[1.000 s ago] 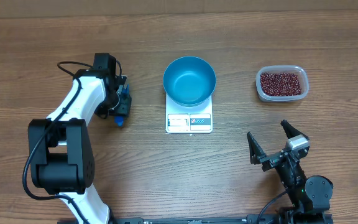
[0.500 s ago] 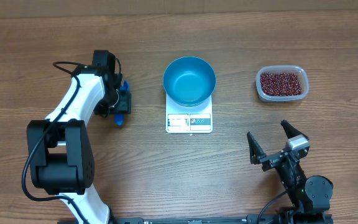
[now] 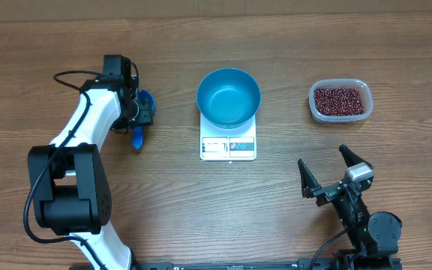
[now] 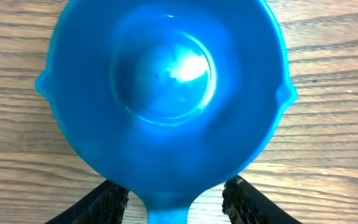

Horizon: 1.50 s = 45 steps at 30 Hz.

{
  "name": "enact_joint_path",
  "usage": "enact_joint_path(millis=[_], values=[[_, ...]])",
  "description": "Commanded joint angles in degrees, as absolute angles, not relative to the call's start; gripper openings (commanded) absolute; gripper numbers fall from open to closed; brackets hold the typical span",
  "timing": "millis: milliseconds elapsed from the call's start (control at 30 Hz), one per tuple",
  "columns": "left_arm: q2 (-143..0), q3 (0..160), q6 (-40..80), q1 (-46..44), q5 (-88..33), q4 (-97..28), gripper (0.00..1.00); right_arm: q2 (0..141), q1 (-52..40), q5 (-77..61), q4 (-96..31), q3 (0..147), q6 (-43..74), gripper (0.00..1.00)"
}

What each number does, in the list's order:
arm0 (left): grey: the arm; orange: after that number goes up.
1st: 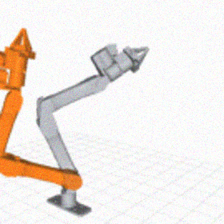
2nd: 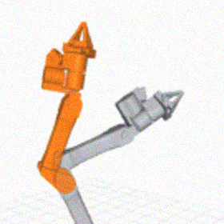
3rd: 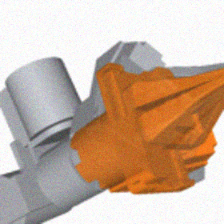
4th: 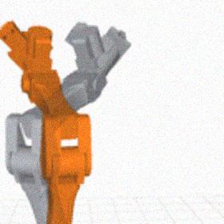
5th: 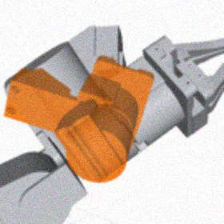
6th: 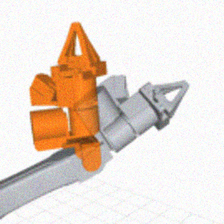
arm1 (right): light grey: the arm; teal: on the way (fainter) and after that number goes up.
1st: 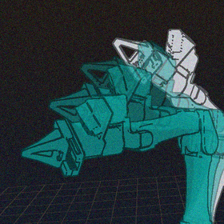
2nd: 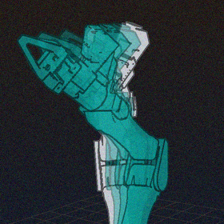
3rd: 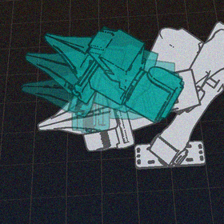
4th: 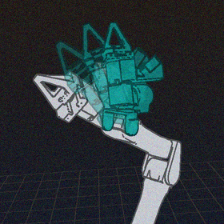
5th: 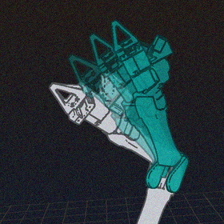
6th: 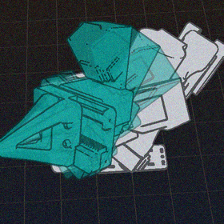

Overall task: Scoop item into bowl and weigh 150g on scale
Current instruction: 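Lower the left gripper and close it on the blue scoop handle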

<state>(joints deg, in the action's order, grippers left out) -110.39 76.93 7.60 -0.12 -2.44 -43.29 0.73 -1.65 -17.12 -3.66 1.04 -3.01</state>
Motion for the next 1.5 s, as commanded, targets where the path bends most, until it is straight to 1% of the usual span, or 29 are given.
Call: enact_joint_path(millis=[0,33,100,133,400,767,900,1233,1300,1467], values=[[-108.53,77.84,8.36,-0.32,-4.91,-43.35,0.53,0.16,-2.13,-16.60,-3.36,0.45,-3.09,1.00],[-108.53,77.84,8.38,-0.32,-4.93,-43.38,0.52,0.16,-2.13,-16.60,-3.36,0.45,-3.09,1.00],[-108.53,77.84,8.40,-0.34,-4.99,-43.55,0.45,0.16,-2.13,-16.60,-3.36,0.45,-3.09,1.00],[-108.53,77.84,8.40,-0.38,-4.99,-43.68,0.43,0.16,-2.13,-16.60,-3.36,0.45,-3.09,1.00],[-108.53,77.84,8.43,-0.38,-4.97,-42.72,0.41,0.16,-2.13,-16.60,-3.36,0.45,-3.09,1.00],[-108.75,77.82,9.52,-0.40,-5.06,-42.30,0.33,0.16,-2.13,-16.60,-3.36,0.45,-3.09,1.00],[-108.75,77.82,9.50,-0.40,-7.25,-42.37,0.36,0.16,-2.13,-16.60,-3.36,0.45,-3.09,1.00],[-108.75,77.71,10.37,-0.47,-7.14,-42.39,0.37,0.16,-2.13,-16.58,-3.36,0.45,-3.09,1.00],[-108.75,77.28,10.33,-0.89,-7.03,-42.81,0.41,0.16,-2.13,-16.60,-3.36,0.45,-3.09,1.00],[-108.77,76.97,10.37,-1.21,-6.92,-42.09,0.43,0.16,-2.13,-16.60,-3.36,0.45,-3.09,1.00]])
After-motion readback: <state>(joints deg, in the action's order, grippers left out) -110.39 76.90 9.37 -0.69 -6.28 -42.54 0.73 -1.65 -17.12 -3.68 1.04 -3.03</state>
